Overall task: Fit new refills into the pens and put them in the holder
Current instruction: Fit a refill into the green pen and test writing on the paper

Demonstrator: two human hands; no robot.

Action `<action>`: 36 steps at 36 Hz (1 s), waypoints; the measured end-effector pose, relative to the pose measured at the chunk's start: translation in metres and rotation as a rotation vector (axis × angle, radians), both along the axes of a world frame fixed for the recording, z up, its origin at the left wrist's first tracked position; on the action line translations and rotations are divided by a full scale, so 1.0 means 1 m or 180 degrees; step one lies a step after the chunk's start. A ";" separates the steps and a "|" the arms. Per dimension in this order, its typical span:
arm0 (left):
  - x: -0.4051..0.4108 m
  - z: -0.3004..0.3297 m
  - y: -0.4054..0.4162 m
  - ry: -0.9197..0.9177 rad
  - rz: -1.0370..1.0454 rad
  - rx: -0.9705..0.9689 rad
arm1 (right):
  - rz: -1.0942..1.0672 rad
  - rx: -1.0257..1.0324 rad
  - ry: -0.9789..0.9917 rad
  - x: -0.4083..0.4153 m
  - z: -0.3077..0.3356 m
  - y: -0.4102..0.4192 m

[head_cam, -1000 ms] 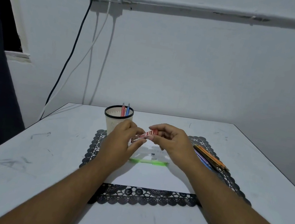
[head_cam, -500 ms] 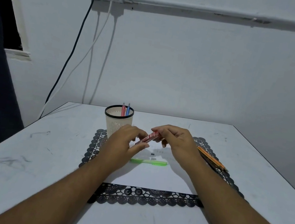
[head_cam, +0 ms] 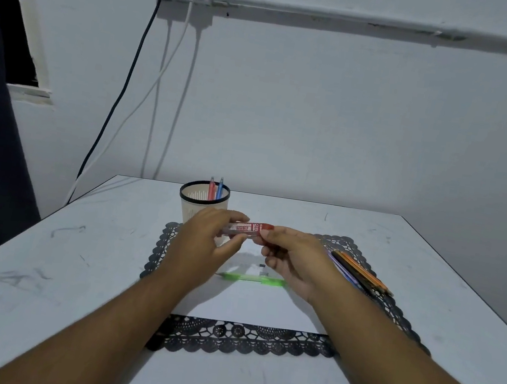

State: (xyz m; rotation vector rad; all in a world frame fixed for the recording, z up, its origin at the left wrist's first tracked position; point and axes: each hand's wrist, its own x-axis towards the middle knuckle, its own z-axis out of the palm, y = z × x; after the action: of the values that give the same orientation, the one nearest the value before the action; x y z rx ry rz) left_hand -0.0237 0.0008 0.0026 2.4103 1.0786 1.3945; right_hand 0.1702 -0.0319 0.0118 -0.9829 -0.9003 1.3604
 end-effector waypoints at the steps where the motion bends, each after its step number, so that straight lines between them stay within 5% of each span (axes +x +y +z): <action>1: 0.001 0.001 -0.003 -0.0208 -0.0080 -0.0124 | 0.0057 -0.0105 0.0119 -0.002 -0.001 0.001; 8: 0.014 0.008 -0.015 -0.1434 -0.0731 -0.0792 | 0.0440 -0.0540 0.0830 -0.009 -0.006 0.002; 28: 0.015 0.006 -0.017 -0.1457 -0.0585 -0.0519 | 0.0570 -0.0673 0.1089 -0.008 -0.004 0.001; 36: 0.012 0.010 -0.021 -0.0947 -0.0564 -0.0241 | 0.0638 -0.0592 0.1072 -0.008 -0.006 0.002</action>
State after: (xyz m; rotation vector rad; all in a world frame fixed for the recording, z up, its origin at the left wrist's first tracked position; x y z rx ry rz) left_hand -0.0115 -0.0198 0.0122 2.1011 0.8092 1.5561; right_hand 0.1625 -0.0303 0.0061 -0.7832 -0.6371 1.7440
